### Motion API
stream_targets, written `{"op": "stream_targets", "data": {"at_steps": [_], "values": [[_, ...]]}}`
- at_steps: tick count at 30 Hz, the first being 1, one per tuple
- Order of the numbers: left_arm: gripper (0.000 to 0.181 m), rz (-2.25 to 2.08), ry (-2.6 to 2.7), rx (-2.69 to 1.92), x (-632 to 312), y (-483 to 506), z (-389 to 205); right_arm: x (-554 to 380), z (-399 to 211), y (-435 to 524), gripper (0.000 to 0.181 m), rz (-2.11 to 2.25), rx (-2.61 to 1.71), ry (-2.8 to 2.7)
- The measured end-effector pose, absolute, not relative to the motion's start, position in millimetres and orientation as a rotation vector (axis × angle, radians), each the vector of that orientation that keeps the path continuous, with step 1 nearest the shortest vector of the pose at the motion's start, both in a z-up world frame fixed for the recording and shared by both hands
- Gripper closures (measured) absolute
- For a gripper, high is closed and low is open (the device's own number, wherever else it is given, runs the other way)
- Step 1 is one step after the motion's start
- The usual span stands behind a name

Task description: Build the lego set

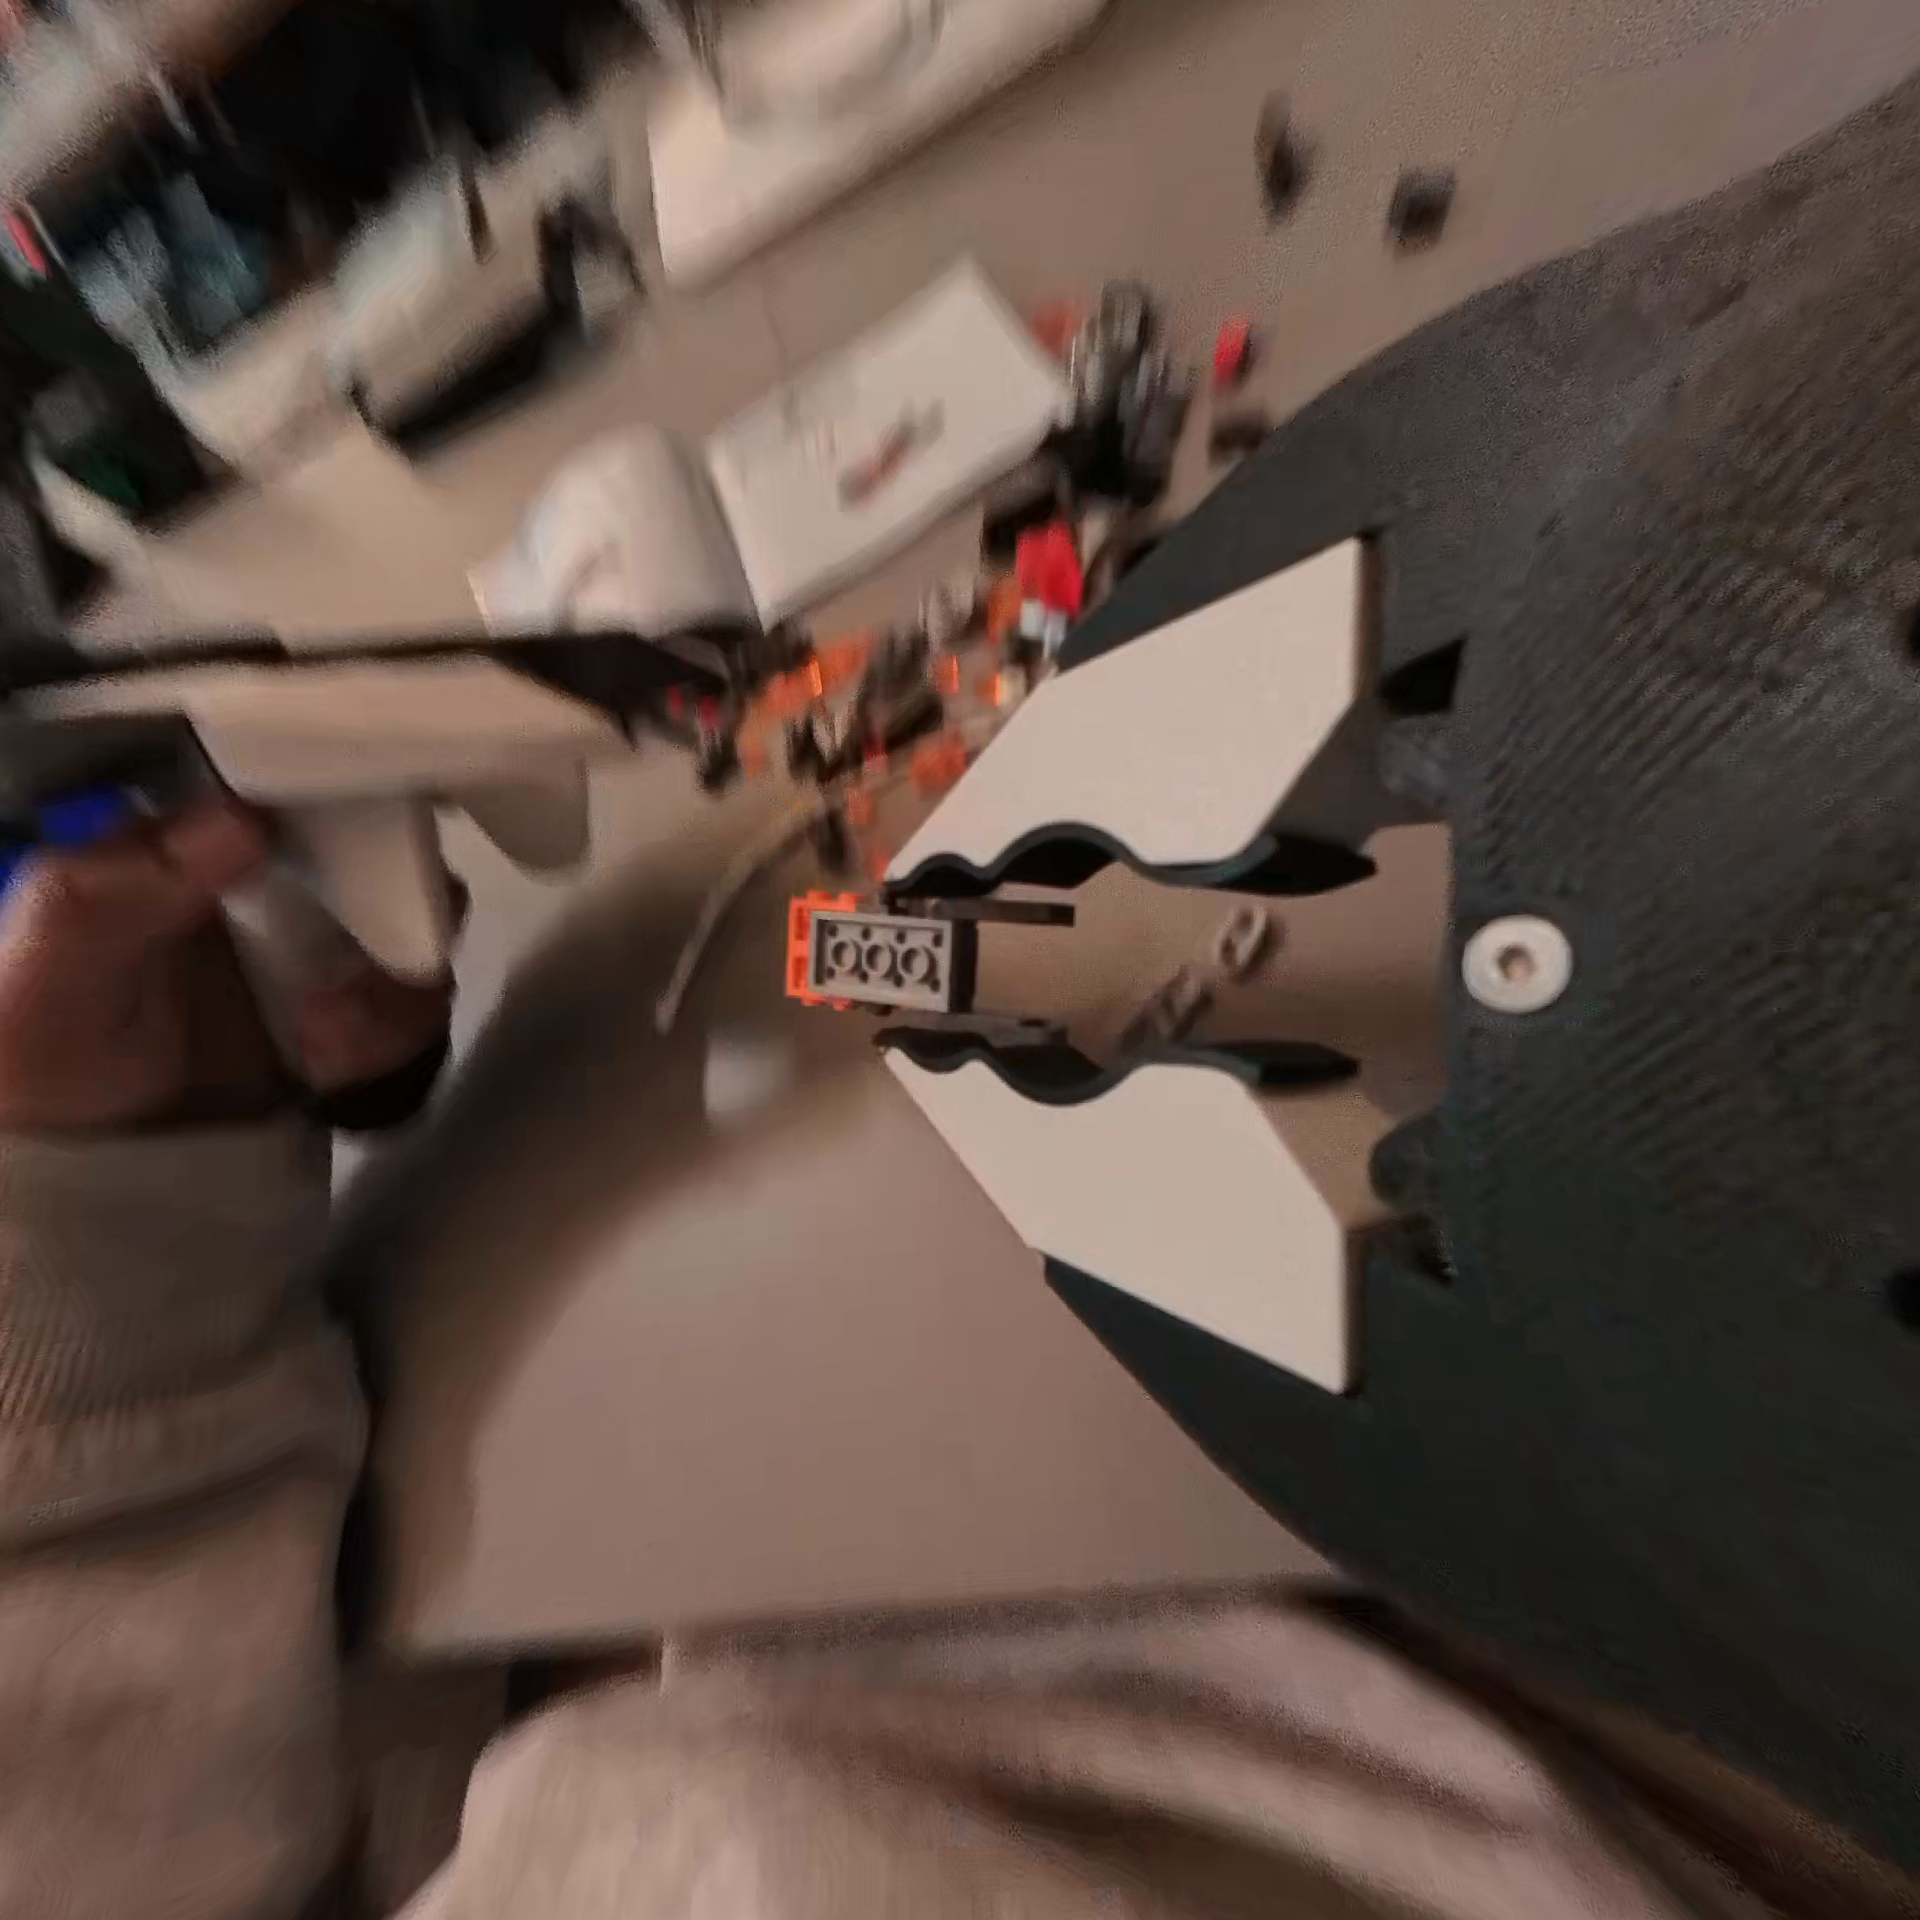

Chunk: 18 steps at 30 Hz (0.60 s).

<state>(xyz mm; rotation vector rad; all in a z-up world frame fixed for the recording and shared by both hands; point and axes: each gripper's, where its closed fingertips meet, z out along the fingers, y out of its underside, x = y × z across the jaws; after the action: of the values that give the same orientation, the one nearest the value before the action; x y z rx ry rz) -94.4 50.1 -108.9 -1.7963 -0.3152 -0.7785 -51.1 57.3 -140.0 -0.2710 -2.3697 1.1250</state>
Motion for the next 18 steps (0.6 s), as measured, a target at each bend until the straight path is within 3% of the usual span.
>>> {"op": "stream_targets", "data": {"at_steps": [1,7,18], "values": [[0.148,-0.782,-0.323,-1.778,-98.3,45.9,-106.6,-40.1,-147.7,52.1,0.157,1.196,-0.295,-2.478],[0.176,-0.782,-0.337,-1.67,-113.5,30.5,-91.5,-20.0,-179.6,40.0,0.156,1.258,-0.313,-2.724],[0.176,-0.771,-0.291,-1.756,-103.1,38.8,-104.4,-27.5,-171.9,42.3,0.149,1.351,-0.292,-2.649]]}}
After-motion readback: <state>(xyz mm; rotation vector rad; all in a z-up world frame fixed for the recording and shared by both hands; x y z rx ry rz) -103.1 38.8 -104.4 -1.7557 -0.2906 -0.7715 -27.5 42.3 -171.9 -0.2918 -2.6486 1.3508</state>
